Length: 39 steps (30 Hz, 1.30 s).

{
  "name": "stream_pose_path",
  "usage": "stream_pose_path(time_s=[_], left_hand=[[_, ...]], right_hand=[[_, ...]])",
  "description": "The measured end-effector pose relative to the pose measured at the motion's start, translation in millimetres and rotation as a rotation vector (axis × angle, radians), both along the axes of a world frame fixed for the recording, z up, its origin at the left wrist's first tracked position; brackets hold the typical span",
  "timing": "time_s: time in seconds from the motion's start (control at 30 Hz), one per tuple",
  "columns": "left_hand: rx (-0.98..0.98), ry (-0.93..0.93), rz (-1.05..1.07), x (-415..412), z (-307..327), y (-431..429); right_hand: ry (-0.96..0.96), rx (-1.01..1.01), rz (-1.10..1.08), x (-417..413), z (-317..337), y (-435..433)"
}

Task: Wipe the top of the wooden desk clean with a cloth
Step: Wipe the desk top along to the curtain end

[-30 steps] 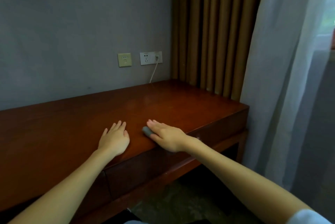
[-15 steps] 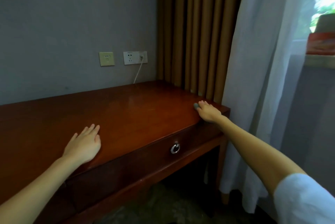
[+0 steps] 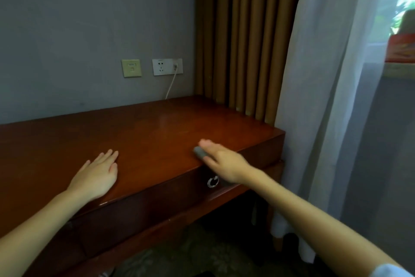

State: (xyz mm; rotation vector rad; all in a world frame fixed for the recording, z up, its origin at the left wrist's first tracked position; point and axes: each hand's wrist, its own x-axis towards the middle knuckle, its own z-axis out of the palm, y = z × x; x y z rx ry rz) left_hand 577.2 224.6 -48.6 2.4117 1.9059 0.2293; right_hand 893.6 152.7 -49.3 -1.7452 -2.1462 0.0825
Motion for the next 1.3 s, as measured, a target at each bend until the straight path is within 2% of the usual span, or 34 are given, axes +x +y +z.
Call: stream_pose_path(time_s=[0.23,0.33,0.43,0.53,0.73,0.8,0.9,0.97,1.07,1.17,1.3], left_hand=[[-0.011,0.017,0.014,0.7,0.4,-0.7],[-0.011,0.026,0.023,1.8,0.7,-1.0],[-0.013,0.011,0.025,2.9,1.5,-2.6],[-0.019,-0.009,0.024,2.4,2.4,-3.2],[-0.017,-0.019,0.022,3.2,3.1,-4.2],[-0.017,-0.021,0.025,3.1,3.2,-4.0],[-0.015,-0.025,0.021,2.3,2.8,-4.1],[-0.013,-0.025,0.011,1.6,2.2,-4.1],[-0.014,-0.027,0.007,1.7,1.8,-4.6],[-0.013,-0.027,0.012,1.6,2.1,-4.3],[-0.022,-0.024,0.016,1.3,1.5,-4.4]], right_hand=[[0.09,-0.051,-0.58,176.3,5.1,33.4],[0.085,-0.131,-0.681,198.7,11.5,62.3],[0.088,-0.174,-0.707,176.2,19.9,86.2],[0.087,-0.181,-0.557,101.3,21.5,103.5],[0.014,-0.184,0.045,-105.3,23.3,54.4],[-0.085,-0.141,0.219,-136.5,18.7,24.9],[-0.11,-0.108,0.331,-117.8,10.6,-2.9],[-0.06,-0.091,0.256,-78.4,9.1,-11.9],[0.042,-0.099,-0.036,11.5,8.4,-1.1],[0.043,-0.143,-0.335,105.9,14.6,21.7],[0.046,-0.206,-0.496,151.4,25.1,58.6]])
